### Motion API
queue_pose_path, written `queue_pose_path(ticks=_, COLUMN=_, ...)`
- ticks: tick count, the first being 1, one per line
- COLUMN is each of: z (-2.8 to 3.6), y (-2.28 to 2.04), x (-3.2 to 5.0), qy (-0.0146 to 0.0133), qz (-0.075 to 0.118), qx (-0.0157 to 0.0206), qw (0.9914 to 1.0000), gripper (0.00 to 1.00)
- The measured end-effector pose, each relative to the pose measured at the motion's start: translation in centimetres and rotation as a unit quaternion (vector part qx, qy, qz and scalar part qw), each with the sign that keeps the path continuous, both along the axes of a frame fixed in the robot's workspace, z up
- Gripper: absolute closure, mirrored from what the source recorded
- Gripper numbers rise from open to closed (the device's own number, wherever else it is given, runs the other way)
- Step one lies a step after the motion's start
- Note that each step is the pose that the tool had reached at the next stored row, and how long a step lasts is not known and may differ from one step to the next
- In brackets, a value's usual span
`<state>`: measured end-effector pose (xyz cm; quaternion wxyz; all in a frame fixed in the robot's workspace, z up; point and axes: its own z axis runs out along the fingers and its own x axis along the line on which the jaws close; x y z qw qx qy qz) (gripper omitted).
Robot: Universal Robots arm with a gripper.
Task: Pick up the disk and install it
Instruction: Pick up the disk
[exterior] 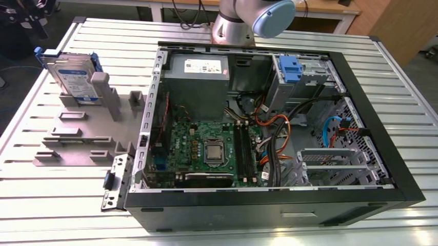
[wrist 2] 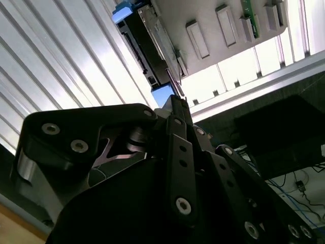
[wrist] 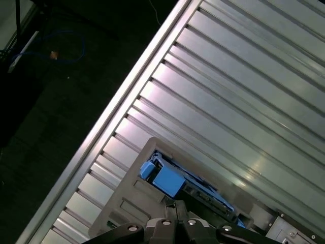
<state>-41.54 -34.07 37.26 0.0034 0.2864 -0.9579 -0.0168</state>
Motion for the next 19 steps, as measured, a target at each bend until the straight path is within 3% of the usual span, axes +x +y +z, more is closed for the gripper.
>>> queue_pose_path(ticks=5, z=-0.18, y=0.0, x=0.0, qy=0.0, qz=0.045, qx=-0.0001, qw=0.99899, gripper=0.89)
queue_pose_path(ticks=9, z=-0.33, y=0.0, x=0.0, qy=0.0, qz=0.081, qx=-0.0001, qw=0.99672, gripper=0.89)
queue_pose_path(ticks=13, z=-0.48, y=0.0, x=0.0, qy=-0.0001, qz=0.118, qx=0.0, qw=0.99306, gripper=0.89)
queue_pose_path(ticks=16, z=-0.58, y=0.0, x=0.0, qy=-0.0002, qz=0.145, qx=-0.0001, qw=0.98942, gripper=0.89)
queue_pose_path(ticks=19, z=-0.7, y=0.0, x=-0.01, qy=-0.0038, qz=0.166, qx=-0.0007, qw=0.98616, gripper=0.89)
